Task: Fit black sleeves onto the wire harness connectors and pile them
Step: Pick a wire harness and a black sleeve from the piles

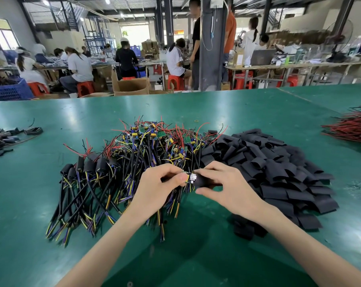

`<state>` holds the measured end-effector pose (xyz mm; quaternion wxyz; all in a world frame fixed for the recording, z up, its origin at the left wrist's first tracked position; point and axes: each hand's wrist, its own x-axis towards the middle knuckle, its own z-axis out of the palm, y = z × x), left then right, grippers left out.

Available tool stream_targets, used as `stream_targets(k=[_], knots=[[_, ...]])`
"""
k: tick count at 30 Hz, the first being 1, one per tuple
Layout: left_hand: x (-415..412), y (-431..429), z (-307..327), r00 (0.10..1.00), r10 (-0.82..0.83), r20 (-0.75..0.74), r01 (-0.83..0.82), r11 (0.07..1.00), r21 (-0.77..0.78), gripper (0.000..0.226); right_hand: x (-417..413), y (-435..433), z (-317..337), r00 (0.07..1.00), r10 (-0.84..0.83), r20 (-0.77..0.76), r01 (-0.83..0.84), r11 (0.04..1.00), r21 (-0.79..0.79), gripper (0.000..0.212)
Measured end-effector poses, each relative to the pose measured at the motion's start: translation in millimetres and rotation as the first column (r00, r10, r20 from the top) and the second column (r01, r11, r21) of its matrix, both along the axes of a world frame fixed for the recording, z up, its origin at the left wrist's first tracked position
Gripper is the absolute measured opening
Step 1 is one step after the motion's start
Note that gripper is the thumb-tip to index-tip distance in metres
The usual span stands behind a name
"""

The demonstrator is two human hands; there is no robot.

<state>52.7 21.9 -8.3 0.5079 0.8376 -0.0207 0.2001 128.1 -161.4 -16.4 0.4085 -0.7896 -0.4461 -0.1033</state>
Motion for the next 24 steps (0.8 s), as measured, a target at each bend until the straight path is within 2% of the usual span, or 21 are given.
stream_targets(k=[9,18,20,24], knots=[[-0.3,0.7,0.5,0.998,0.007,-0.058,-0.008,1.0,-0.024,0.009,-1.0,0.8,-2.6,0.999,-0.019,0.028,0.019,1.0,0.002,0.035],[-1.1,0.8,1.4,0.996,-0.011,-0.087,0.009,1.0,-0.022,0.01,-2.9,-1.1,3.0,0.999,0.004,-0.042,-0.002,0.999,0.051,0.035],[-1.1,0.4,1.9,0.996,-0.005,-0.087,0.004,1.0,-0.009,0.01,-3.5,-0.8,2.1,1.0,0.006,-0.016,-0.006,0.999,0.038,0.035],[-1.0,-0.9,1.4,0.996,0.026,-0.086,-0.025,1.0,0.016,0.01,-6.0,0.5,-1.6,0.99,-0.01,0.142,0.014,0.999,-0.031,0.037]])
